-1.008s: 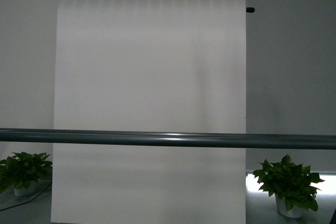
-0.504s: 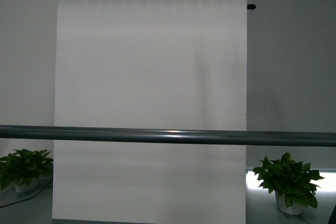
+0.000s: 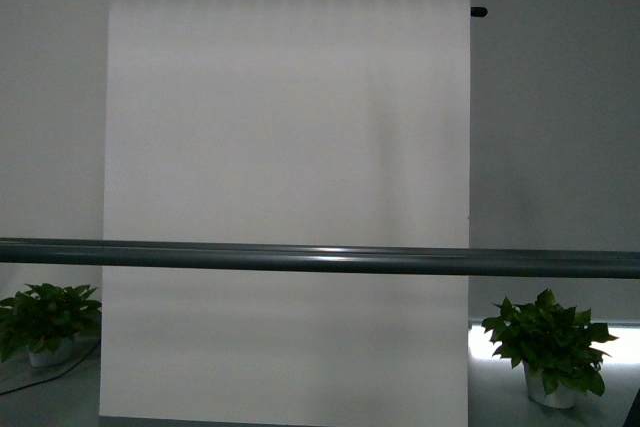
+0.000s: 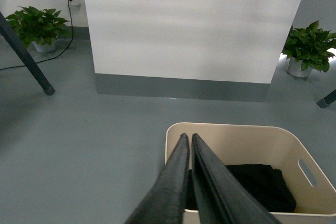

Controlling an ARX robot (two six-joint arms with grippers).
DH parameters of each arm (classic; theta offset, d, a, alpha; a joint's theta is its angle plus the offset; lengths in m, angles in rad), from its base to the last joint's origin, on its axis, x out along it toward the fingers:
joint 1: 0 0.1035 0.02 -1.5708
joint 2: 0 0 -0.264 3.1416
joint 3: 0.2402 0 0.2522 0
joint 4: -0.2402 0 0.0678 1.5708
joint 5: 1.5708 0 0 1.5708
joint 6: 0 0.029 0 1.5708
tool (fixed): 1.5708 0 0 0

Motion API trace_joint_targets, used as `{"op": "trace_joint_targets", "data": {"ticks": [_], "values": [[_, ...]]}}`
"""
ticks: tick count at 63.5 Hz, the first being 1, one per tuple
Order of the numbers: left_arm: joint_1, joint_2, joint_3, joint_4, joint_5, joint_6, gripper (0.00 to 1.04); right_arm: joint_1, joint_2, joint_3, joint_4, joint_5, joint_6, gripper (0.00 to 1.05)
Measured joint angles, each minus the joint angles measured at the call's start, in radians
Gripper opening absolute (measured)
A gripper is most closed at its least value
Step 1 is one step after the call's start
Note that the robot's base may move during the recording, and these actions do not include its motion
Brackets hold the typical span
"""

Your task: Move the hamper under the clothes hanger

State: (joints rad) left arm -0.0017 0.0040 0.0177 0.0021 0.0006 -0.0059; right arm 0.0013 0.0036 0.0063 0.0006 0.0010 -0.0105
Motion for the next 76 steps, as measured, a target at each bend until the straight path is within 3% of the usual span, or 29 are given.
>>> {"op": "trace_joint_targets", "data": {"ticks": [15,32,51,76], "values": [[0.0,0.0,0.0,0.0,0.0,0.0,0.58,0.0,0.0,0.0,0.0,0.0,-0.001,0.03],[0.0,0.0,0.0,0.0,0.0,0.001,1.0,0.0,0.0,0.0,0.0,0.0,0.0,0.44],[0.0,0.0,0.0,0.0,0.0,0.001,0.98,0.0,0.0,0.0,0.0,0.0,0.0,0.98],[0.0,0.0,0.0,0.0,0.0,0.001,0.98,0.0,0.0,0.0,0.0,0.0,0.004,0.97]]}}
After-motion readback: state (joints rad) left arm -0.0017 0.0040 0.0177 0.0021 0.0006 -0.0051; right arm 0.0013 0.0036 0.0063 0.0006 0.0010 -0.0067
